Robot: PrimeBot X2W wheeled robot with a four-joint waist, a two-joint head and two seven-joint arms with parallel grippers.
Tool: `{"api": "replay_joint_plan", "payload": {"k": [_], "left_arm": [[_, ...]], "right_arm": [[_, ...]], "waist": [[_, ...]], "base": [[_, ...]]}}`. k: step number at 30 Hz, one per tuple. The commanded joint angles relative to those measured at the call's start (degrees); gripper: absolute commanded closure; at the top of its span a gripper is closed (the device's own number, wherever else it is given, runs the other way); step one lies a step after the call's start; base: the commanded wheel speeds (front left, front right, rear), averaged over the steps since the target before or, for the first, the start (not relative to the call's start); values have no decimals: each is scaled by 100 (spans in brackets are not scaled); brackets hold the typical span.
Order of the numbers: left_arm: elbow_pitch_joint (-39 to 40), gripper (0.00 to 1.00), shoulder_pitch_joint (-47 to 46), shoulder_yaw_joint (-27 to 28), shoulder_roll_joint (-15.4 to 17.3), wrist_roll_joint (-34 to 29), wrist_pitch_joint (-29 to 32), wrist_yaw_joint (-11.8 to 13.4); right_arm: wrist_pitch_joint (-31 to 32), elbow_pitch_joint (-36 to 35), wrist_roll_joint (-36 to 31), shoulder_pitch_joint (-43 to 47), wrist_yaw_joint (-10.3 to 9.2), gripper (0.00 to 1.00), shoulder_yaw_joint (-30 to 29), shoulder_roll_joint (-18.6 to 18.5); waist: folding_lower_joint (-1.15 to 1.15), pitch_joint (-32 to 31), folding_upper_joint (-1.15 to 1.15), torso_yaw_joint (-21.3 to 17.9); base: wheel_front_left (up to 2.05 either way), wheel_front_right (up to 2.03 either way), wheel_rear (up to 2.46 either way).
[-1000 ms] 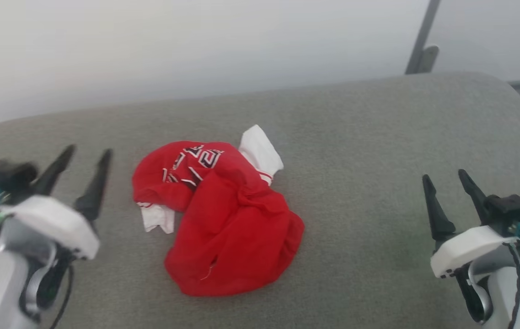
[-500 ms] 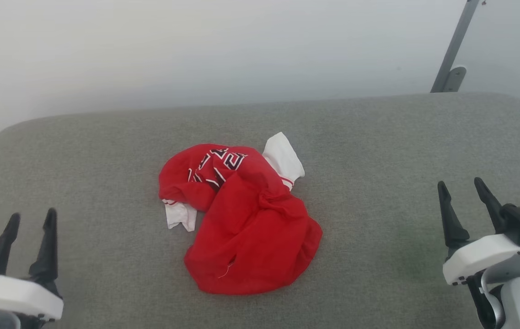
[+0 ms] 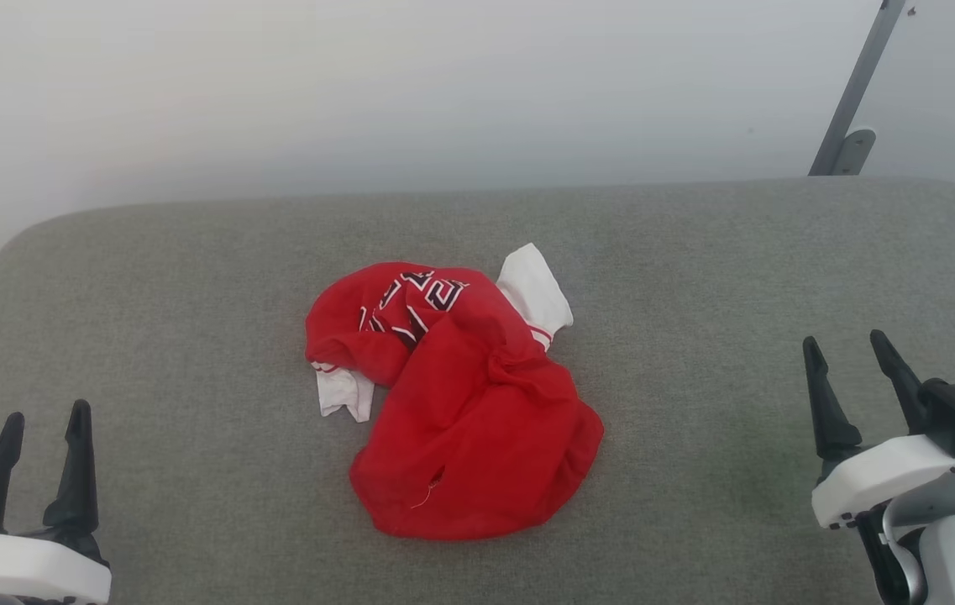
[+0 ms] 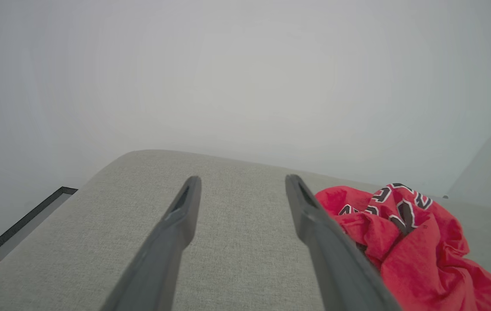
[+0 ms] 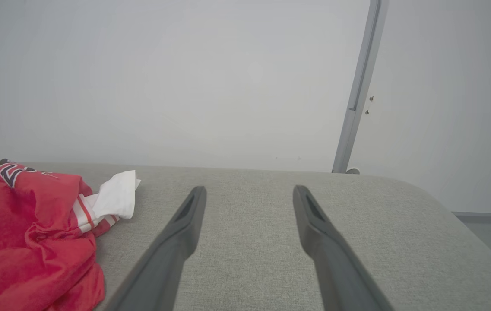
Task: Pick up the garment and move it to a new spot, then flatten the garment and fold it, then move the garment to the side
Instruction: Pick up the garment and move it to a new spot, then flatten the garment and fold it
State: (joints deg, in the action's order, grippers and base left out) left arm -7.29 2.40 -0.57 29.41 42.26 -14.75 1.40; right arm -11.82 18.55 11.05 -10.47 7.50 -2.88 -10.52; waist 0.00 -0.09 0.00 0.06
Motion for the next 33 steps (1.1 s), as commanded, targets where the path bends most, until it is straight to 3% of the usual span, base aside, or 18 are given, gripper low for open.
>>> {"api": "replay_joint_plan", "payload": {"k": [1,10,19,33], "left_arm": [[24,0,80,30,-14,-37,-24,-9],[226,0,17,100,-227,-36,-45,13],[146,0,-501,-259,-628,-262,-46,-192],[-287,0,-1360,-542,-1262,-620,-50,-633]], "right_arm": [[18,-30,7,70,-2,0,11,25],[233,-157,115,-249,-2,0,383,-47],[723,129,331,-1236,-2,0,1035,-472],[2590,1331,1652,-2792,-3,0,2843,-1401]], "waist": [[0,8,0,2],[0,306,0,127],[0,842,0,782],[0,1509,0,1842]], "base": [[0,0,0],[0,0,0],[0,0,0],[0,0,0]]}}
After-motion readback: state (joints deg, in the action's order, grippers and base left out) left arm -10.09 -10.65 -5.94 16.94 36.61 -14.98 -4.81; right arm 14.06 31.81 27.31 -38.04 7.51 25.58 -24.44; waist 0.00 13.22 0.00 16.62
